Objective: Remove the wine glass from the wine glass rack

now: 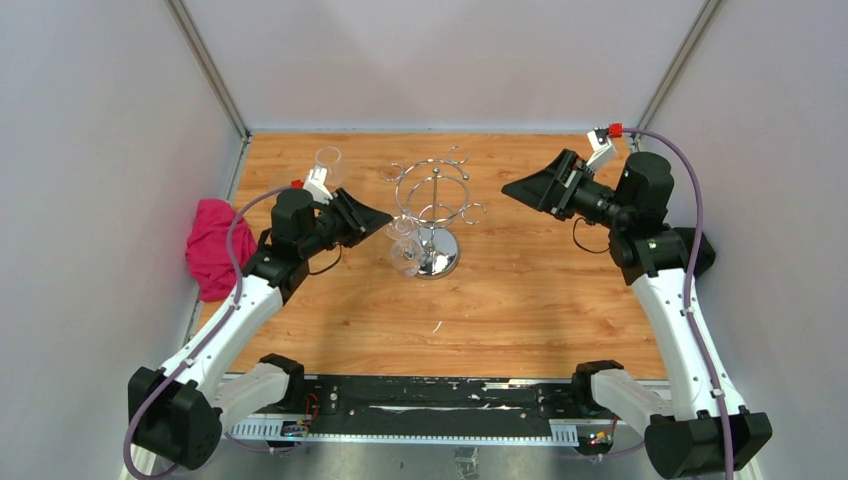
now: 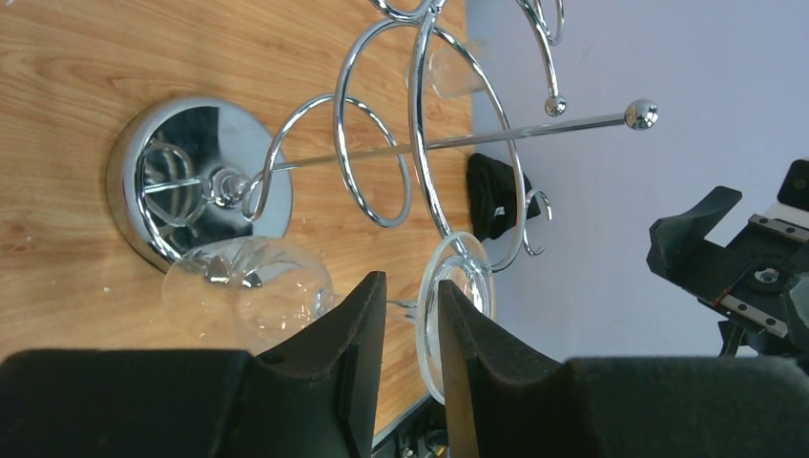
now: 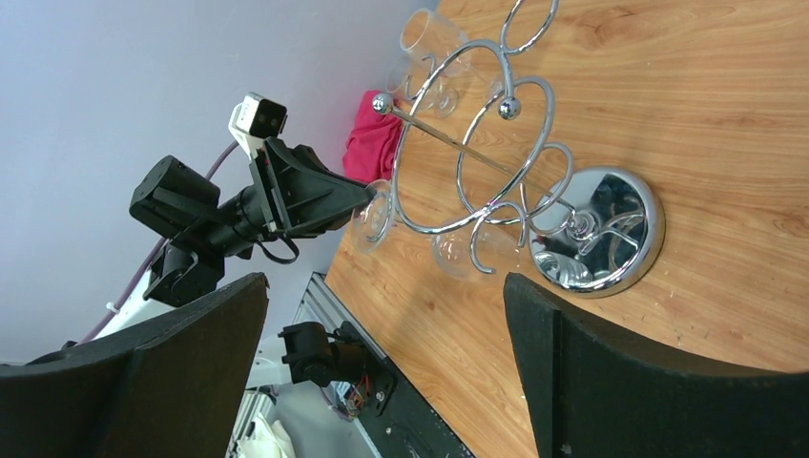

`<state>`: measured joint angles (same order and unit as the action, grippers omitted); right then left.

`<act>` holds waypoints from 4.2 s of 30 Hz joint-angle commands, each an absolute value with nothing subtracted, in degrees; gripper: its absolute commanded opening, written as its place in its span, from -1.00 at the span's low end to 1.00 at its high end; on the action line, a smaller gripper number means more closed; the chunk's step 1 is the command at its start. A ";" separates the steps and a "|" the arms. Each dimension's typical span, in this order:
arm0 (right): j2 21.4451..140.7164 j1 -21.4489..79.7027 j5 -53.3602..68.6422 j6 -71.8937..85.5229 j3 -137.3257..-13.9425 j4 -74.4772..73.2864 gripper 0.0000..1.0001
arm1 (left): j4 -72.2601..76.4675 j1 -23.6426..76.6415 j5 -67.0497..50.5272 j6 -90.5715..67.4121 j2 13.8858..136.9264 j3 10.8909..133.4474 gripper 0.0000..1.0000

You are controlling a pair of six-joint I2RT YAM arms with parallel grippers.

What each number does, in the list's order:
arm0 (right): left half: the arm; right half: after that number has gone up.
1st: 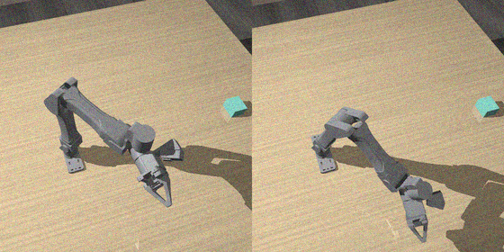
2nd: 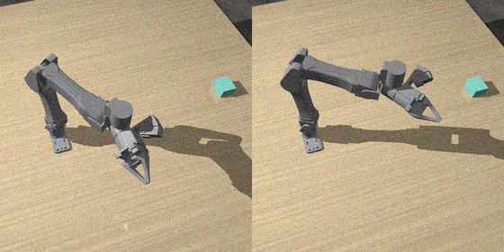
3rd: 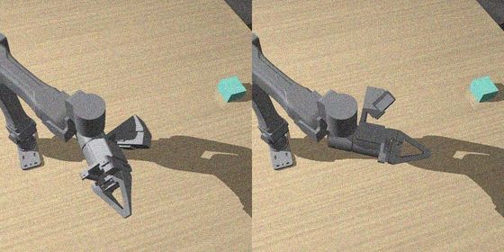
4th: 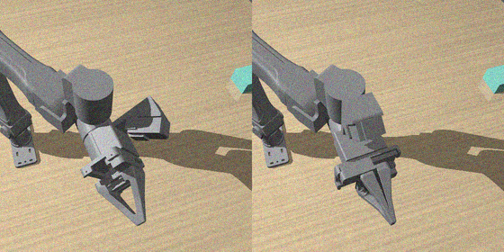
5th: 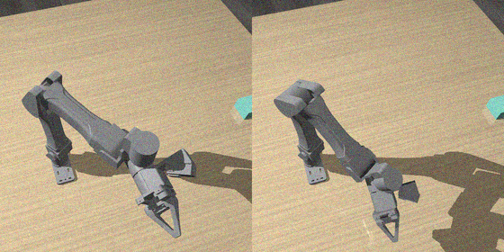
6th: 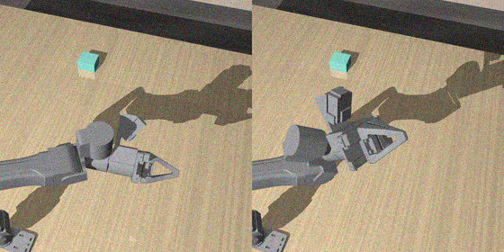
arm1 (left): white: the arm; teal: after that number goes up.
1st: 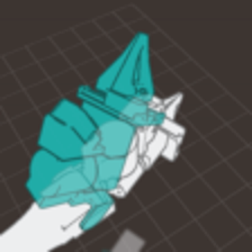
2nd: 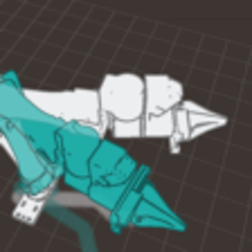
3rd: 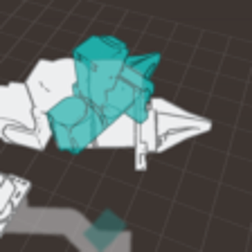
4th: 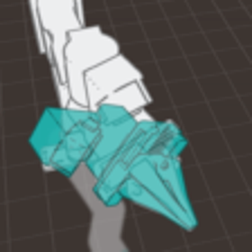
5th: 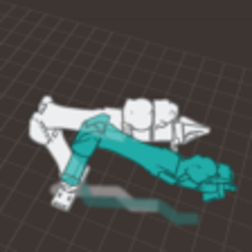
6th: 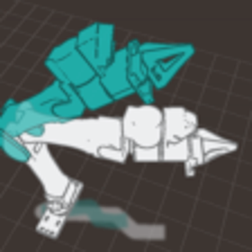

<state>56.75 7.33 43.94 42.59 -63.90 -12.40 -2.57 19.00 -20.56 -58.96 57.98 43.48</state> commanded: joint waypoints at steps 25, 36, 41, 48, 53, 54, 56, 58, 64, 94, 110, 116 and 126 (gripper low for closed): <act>56.51 6.55 44.25 43.73 -62.49 -11.26 0.98 | 2.28 20.65 -23.13 -62.99 55.44 42.86 -1.00; 56.51 6.59 44.30 43.69 -62.23 -11.27 0.98 | 5.74 20.65 -22.51 -66.89 51.41 39.57 -1.00; 56.60 6.59 44.30 43.70 -62.07 -11.27 0.98 | 10.25 20.65 -23.01 -69.93 50.62 37.12 -1.00; 56.81 6.64 44.56 43.68 -62.14 -11.27 0.98 | 10.23 20.65 -22.96 -71.54 48.46 36.40 -1.00; 56.95 6.59 44.65 43.93 -61.88 -10.91 0.98 | 10.25 20.65 -23.32 -72.46 46.80 35.97 -1.00; 56.95 6.64 44.73 43.95 -61.81 -10.90 0.98 | 10.28 20.65 -23.41 -72.69 46.51 35.88 -1.00; 56.95 6.59 44.82 44.18 -61.71 -10.74 0.98 | 10.22 20.65 -23.91 -72.98 46.12 35.82 -1.00; 56.95 6.58 44.82 44.24 -61.63 -10.66 0.98 | 10.22 20.65 -24.28 -73.37 45.69 35.87 -1.00; 57.11 6.59 44.95 44.77 -61.23 -10.39 0.98 | 2.38 20.65 -23.43 -71.03 42.50 38.77 -1.00; 57.94 6.69 58.82 67.26 -56.47 34.89 0.92 | 15.23 29.25 -34.23 -67.13 59.36 80.43 -1.00; 74.59 6.51 54.34 97.57 -61.34 91.49 0.81 | 85.54 27.60 -42.85 -107.74 76.51 88.84 -1.00; 72.31 6.50 52.94 97.27 -64.35 91.49 0.81 | 89.12 23.48 -42.35 -109.43 77.64 86.40 -1.00; 72.07 7.35 51.87 99.20 -70.44 91.48 0.75 | 89.34 23.20 -42.28 -108.82 79.49 84.67 -1.00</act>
